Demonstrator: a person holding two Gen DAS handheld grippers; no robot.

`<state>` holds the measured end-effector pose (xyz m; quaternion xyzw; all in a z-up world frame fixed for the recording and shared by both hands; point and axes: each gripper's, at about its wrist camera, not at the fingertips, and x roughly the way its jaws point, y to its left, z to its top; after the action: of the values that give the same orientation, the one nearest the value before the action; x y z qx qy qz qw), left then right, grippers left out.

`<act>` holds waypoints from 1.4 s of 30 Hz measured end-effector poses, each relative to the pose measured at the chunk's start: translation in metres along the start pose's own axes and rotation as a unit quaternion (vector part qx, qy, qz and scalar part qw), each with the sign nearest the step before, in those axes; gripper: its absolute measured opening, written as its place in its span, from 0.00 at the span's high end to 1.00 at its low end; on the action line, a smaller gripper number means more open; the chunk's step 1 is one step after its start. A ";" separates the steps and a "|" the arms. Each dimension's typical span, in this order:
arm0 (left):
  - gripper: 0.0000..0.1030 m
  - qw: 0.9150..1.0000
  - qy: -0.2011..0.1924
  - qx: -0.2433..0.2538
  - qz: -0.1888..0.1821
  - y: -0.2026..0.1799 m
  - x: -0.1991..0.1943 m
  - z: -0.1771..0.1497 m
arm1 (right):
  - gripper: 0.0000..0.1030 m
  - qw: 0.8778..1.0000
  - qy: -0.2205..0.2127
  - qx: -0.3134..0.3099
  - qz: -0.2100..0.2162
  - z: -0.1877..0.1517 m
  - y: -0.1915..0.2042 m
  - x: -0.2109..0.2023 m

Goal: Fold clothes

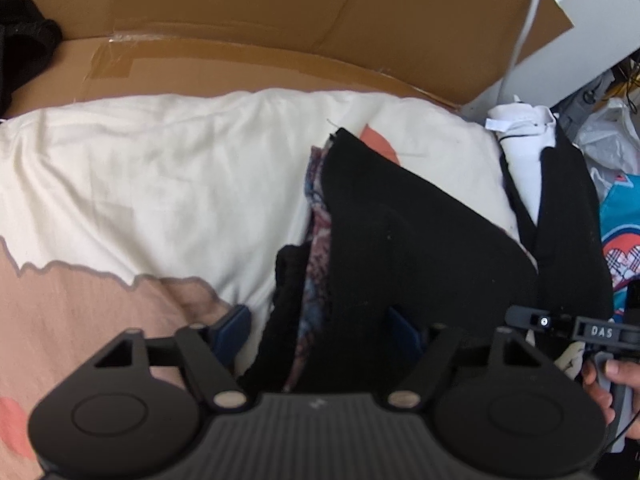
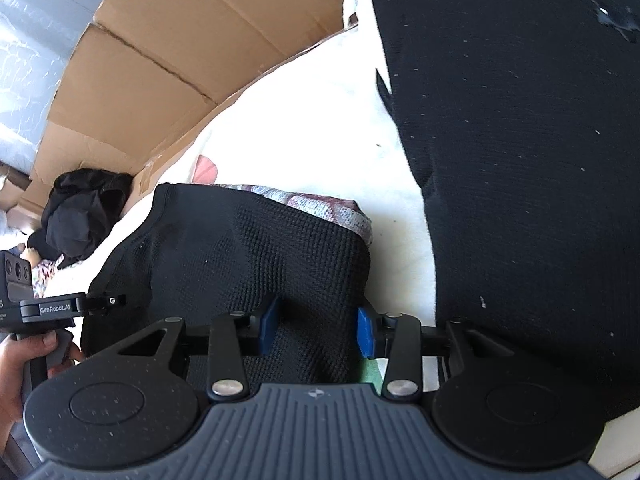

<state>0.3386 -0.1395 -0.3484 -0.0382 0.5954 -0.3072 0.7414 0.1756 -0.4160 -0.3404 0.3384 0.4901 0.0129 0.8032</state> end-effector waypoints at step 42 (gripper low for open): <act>0.74 0.977 -0.181 -0.022 0.113 -0.035 -0.216 -0.031 | 0.90 0.971 -0.115 -0.190 0.084 0.020 0.172 -0.115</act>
<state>0.2737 -0.0498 -0.1567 -0.0422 0.4584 -0.1961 0.8658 0.1855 -0.3342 -0.1496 0.2186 0.3529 0.1345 0.8998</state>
